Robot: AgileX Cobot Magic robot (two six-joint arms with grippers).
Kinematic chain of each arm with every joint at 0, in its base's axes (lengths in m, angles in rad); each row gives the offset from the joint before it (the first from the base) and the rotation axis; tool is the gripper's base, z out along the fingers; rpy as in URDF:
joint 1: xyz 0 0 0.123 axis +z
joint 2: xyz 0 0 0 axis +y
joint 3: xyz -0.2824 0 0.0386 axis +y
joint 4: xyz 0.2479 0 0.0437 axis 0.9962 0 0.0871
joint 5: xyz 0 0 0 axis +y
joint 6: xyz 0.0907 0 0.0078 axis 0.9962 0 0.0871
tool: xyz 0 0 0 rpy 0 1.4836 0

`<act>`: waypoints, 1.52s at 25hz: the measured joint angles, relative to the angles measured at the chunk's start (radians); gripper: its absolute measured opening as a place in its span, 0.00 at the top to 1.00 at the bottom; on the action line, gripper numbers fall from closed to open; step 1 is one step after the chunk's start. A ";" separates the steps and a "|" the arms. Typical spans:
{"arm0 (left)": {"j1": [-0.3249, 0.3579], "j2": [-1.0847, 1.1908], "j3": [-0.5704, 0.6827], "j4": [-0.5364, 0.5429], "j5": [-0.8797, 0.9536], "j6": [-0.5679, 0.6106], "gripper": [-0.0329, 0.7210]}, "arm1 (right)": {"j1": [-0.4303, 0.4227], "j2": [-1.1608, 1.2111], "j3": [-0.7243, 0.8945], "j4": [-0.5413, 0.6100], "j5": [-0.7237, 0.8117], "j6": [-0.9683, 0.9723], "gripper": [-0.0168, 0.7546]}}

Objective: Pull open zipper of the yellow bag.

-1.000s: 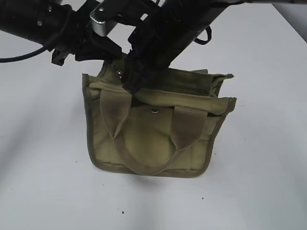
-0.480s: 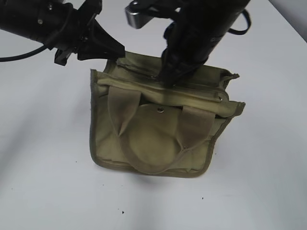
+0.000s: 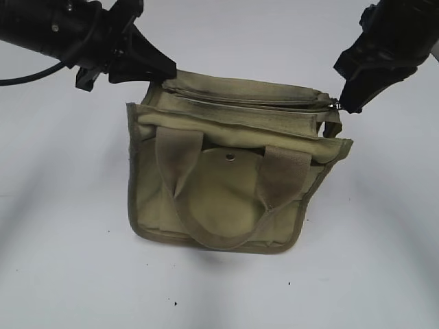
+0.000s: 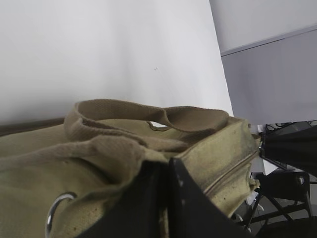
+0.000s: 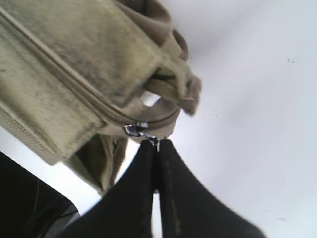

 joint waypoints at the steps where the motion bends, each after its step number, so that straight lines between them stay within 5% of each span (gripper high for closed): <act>1: 0.000 0.000 0.000 0.001 0.000 0.000 0.94 | -0.003 -0.002 0.001 0.007 0.000 0.009 0.98; 6: 0.001 0.000 0.000 0.004 0.000 0.000 0.93 | -0.004 -0.003 0.002 -0.008 0.003 0.141 0.93; 10: 0.001 -0.001 0.000 0.015 0.005 0.000 0.87 | -0.004 -0.004 0.002 -0.043 0.003 0.226 0.60; 13: 0.002 -0.015 0.000 0.041 0.017 0.000 0.72 | -0.004 -0.022 0.007 -0.048 0.003 0.257 0.33; 15: 0.002 -0.050 0.000 0.096 0.023 0.000 0.58 | -0.004 -0.057 0.031 -0.050 0.003 0.265 0.24; 22: 0.002 -0.312 -0.001 0.426 0.095 -0.026 0.45 | -0.004 -0.314 0.290 -0.055 0.003 0.280 0.21; 27: 0.002 -0.533 0.022 0.685 0.202 -0.198 0.45 | -0.004 -0.576 0.522 -0.056 0.004 0.295 0.22; 31: 0.002 -0.725 0.160 0.847 0.233 -0.316 0.45 | -0.004 -0.815 0.677 -0.056 0.005 0.300 0.22; 38: 0.002 -1.113 0.527 0.906 0.218 -0.356 0.45 | -0.004 -1.187 0.870 -0.057 0.009 0.300 0.22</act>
